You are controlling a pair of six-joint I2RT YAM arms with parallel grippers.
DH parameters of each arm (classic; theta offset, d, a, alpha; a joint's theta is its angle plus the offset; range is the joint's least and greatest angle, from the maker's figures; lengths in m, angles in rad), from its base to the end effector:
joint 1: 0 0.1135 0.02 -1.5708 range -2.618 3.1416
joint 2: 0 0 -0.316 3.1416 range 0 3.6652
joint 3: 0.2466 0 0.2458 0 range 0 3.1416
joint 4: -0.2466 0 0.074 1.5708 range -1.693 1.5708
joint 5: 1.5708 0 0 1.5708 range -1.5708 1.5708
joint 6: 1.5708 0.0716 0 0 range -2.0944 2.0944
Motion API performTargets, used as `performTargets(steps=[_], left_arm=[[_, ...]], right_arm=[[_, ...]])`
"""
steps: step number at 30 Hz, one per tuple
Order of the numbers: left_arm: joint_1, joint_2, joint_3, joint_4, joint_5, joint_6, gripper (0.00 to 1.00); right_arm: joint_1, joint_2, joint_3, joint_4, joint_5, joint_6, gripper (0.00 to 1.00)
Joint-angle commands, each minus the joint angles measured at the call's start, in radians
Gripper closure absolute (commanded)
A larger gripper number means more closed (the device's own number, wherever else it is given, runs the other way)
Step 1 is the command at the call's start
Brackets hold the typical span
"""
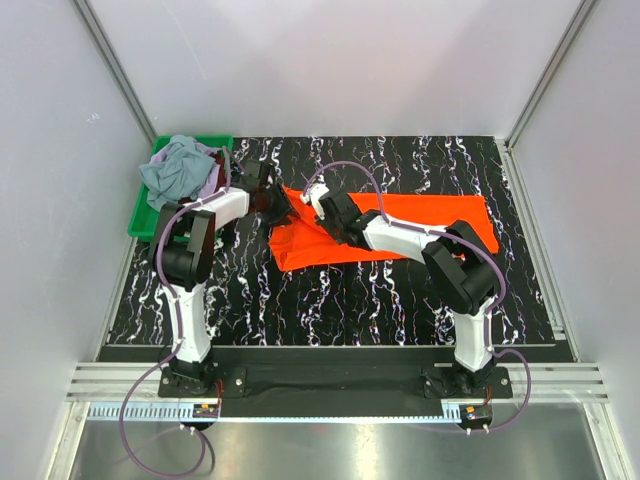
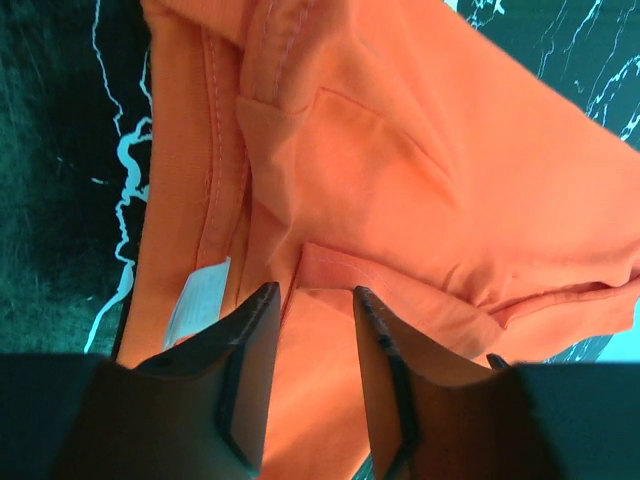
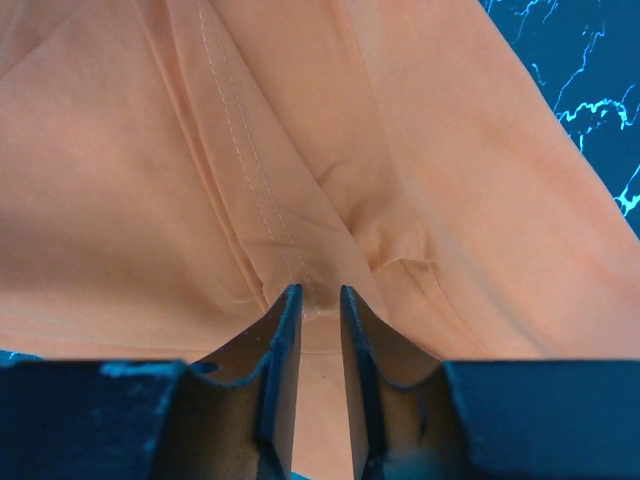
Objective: Fold and stack the t-shirts
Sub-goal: Fold the tshirt
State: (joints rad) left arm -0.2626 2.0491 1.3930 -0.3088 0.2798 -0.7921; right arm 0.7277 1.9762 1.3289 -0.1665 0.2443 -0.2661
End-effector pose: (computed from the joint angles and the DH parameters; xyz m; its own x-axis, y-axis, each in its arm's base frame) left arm 0.4509 -0.1417 0.1788 -0.8433 -0.4818 -0.2384 -0.2831 0.7751 -0.5648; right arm 0.3621 0.2993 0.2037 -0.3866 -0.6861 -0.6163 -0.6457 0.6785 -0.3502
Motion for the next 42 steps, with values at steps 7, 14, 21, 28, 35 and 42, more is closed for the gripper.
performTargets(steps=[7, 14, 21, 28, 35, 42], left_arm=[[-0.001, 0.017, 0.043, 0.023, -0.016, -0.009, 0.78], [-0.001, -0.001, 0.057, 0.025, -0.010, -0.016, 1.00], [-0.001, -0.023, 0.098, 0.011, -0.010, -0.038, 1.00], [-0.001, -0.017, 0.146, -0.033, -0.022, -0.018, 1.00], [-0.001, -0.040, 0.100, -0.049, -0.080, -0.022, 0.73], [-0.007, -0.038, 0.060, -0.020, -0.083, -0.025, 0.57]], right_arm=[[0.009, -0.008, -0.017, 0.073, 0.046, 0.007, 0.83], [0.009, -0.002, -0.020, 0.101, 0.084, 0.036, 1.00], [0.007, -0.004, -0.022, 0.147, 0.115, 0.050, 1.00], [-0.001, 0.001, 0.006, 0.134, 0.098, 0.076, 1.00], [-0.001, -0.028, -0.031, 0.095, -0.063, 0.051, 0.74], [0.002, -0.036, -0.043, 0.090, -0.076, 0.042, 0.64]])
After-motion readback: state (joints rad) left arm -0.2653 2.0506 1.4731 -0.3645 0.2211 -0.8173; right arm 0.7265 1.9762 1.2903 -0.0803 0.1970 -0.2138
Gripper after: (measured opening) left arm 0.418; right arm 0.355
